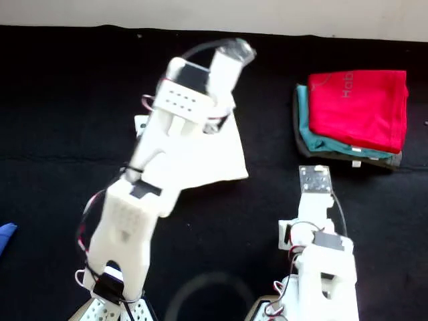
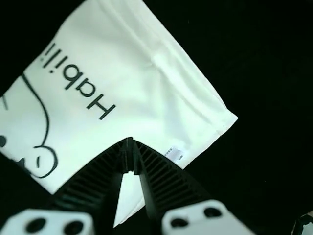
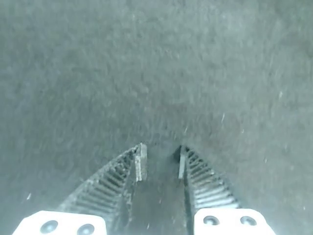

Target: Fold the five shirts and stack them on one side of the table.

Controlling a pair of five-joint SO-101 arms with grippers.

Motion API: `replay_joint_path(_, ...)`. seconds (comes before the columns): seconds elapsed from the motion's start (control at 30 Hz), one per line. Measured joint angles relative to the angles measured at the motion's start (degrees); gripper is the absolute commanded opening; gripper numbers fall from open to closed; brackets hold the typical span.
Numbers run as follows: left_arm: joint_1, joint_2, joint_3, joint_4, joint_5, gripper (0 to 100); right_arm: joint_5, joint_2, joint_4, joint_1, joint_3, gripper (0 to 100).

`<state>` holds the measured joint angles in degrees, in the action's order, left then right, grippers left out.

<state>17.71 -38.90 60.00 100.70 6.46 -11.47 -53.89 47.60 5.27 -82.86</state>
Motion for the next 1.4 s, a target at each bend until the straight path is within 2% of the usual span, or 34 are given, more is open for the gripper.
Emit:
replay_joint_path(0.2, -7.74, 20.31, -17.67, 0.00, 0.00, 1, 4.40, 0.35, 17.67, -0.44, 23.30, 14.0)
replay_joint_path(0.33, -14.42, 32.09, -32.26, -0.09, 0.00, 1, 5.45, 6.07, 23.21, -6.77, 37.27, 21.7)
replay_joint_path(0.47, -22.15, 37.71, -45.80, -3.08, 0.00, 1, 11.08, 17.32, 24.53, -13.71, 48.09, 32.0)
replay_joint_path(0.63, -30.95, 41.32, -60.66, -9.41, -0.18, 1, 21.45, 33.05, 22.42, -21.71, 61.80, 32.8)
replay_joint_path(0.77, -35.43, 43.78, -69.63, -13.98, -0.26, 1, 23.91, 46.07, 20.13, -28.75, 71.56, 36.8)
replay_joint_path(0.87, -37.98, 46.68, -73.41, -15.30, -0.26, 1, 25.49, 56.26, 19.78, -30.77, 80.18, 40.3)
replay_joint_path(0.97, -39.47, 50.37, -74.46, -15.47, -0.26, 1, 29.54, 66.20, 19.78, -31.12, 89.14, 40.3)
replay_joint_path(1.1, -39.91, 55.12, -74.64, -15.65, -0.26, 1, 31.03, 77.45, 20.04, -31.12, 98.64, 40.3)
replay_joint_path(1.4, -39.91, 57.67, -74.81, -15.56, -0.26, 1, 35.08, 95.38, 20.84, -31.47, 109.19, 40.3)
